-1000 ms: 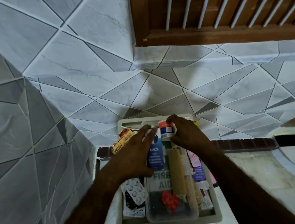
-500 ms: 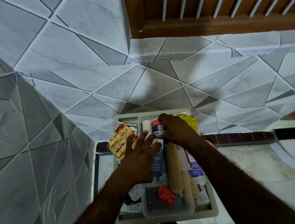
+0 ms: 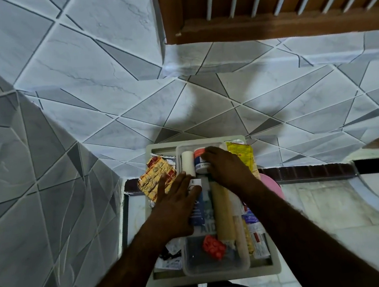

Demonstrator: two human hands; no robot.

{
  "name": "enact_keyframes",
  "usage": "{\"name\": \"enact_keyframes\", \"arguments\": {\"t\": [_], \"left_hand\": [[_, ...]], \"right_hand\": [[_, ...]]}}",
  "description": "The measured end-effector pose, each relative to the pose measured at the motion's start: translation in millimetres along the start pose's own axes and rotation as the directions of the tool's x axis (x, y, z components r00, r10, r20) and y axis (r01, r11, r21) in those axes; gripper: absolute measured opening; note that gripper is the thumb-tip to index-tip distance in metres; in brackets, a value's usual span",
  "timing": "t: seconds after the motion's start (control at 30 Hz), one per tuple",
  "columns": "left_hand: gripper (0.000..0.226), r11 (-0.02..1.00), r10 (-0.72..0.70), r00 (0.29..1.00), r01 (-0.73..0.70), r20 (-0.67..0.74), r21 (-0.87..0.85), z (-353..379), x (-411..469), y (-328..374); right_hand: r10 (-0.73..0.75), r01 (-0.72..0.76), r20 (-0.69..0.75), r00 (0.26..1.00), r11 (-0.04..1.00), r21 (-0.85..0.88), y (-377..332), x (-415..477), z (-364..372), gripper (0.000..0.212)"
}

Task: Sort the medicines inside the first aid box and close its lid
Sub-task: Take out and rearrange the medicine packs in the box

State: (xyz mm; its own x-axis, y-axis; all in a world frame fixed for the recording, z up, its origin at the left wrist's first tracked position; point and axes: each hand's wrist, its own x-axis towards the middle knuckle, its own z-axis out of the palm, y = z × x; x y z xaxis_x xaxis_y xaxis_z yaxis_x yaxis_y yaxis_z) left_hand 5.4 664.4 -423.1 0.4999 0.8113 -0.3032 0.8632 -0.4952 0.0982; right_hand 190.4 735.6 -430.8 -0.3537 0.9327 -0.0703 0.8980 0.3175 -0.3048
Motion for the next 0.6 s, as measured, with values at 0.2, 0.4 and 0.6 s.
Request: {"name": "enact_keyframes", "arguments": {"t": [0.2, 0.4, 0.6], "left_hand": [[0.103, 0.999, -0.015, 0.999, 0.016, -0.043, 0.038, 9.9, -0.3, 2.0], [0.105, 1.000, 0.017, 0.997, -0.016, -0.081, 0.012, 17.0, 1.3, -1.7], [0.084, 0.812, -0.152, 0.982, 0.059, -0.112, -0.581, -9.9, -13.9, -33.4]], "right_hand": [[-0.004, 0.005, -0.026, 1.000, 1.000, 0.002, -2.5, -5.1, 3.1, 0.044], [0.009, -0.008, -0.031, 0.999, 0.999, 0.041, -3.4, -5.6, 1.4, 0.046], [0.228, -0.158, -0.153, 0.961, 0.915, 0.372, 9.6, -12.6, -36.4, 0.034]]}}
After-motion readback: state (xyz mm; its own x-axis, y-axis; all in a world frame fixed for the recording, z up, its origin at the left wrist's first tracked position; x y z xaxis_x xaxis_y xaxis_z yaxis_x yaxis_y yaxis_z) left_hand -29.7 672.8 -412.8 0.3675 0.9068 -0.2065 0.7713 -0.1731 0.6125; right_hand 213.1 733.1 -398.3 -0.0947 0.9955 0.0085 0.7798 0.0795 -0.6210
